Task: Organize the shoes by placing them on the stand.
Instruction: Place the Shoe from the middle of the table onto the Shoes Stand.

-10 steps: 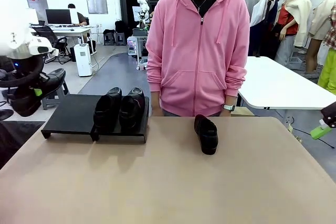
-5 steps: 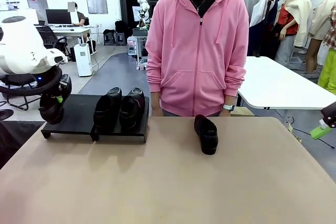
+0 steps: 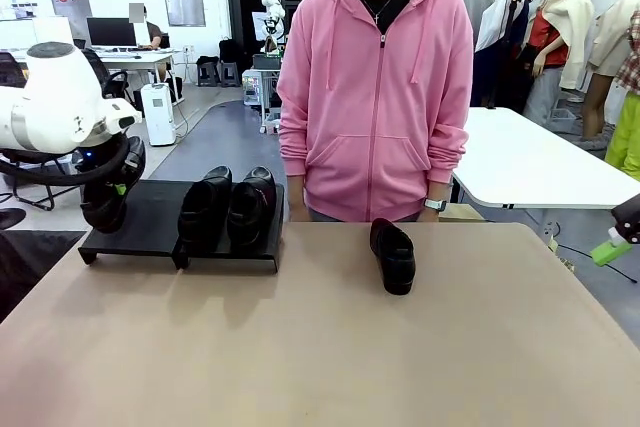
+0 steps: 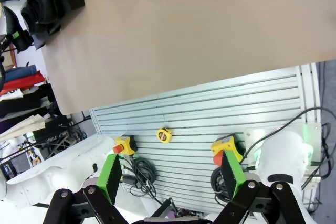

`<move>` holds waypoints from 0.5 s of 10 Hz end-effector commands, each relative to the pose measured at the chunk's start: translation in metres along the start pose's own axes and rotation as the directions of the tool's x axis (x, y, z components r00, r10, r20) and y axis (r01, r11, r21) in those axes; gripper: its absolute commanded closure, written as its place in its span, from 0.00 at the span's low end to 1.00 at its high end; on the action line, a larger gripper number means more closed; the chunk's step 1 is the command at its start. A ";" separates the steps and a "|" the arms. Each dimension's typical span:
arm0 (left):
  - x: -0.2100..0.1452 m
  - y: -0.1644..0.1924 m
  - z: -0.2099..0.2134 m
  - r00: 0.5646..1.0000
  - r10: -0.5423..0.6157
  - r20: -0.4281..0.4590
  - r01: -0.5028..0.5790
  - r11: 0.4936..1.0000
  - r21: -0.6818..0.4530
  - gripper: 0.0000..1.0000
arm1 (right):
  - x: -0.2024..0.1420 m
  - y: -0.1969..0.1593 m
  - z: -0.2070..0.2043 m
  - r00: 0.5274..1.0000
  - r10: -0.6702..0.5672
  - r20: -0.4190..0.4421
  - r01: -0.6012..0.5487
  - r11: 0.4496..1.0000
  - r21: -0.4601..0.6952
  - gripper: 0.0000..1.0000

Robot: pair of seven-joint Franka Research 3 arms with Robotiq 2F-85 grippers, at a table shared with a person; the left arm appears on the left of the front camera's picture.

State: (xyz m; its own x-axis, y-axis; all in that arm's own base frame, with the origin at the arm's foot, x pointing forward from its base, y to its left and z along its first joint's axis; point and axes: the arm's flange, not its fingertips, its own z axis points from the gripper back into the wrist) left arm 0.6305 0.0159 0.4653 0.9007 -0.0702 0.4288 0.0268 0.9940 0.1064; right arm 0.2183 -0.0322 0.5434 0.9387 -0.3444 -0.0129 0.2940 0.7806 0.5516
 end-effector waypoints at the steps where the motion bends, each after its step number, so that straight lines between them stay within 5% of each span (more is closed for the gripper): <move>1: 0.001 -0.007 -0.002 1.000 0.004 0.018 -0.004 1.000 0.006 1.00 | -0.001 0.005 0.002 1.000 -0.011 -0.005 0.012 0.999 0.032 0.00; 3: 0.001 -0.011 -0.004 1.000 -0.004 -0.023 0.004 1.000 0.005 1.00 | -0.001 0.005 0.002 1.000 -0.011 -0.005 0.012 0.999 0.032 0.00; 4: 0.001 -0.011 -0.004 1.000 0.001 -0.031 -0.001 1.000 0.007 0.72 | -0.001 0.005 0.002 1.000 -0.011 -0.005 0.012 0.999 0.032 0.00; 5: 0.001 -0.010 -0.004 0.999 -0.002 -0.032 0.002 1.000 0.006 0.14 | -0.001 0.005 0.002 1.000 -0.011 -0.005 0.012 0.999 0.032 0.00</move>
State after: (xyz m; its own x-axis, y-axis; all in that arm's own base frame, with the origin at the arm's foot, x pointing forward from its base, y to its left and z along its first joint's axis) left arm 0.6316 0.0073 0.4538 0.9135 -0.0815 0.3987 0.0425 0.9935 0.1057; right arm 0.2183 -0.0322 0.5434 0.9387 -0.3444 -0.0130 0.2940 0.7806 0.5516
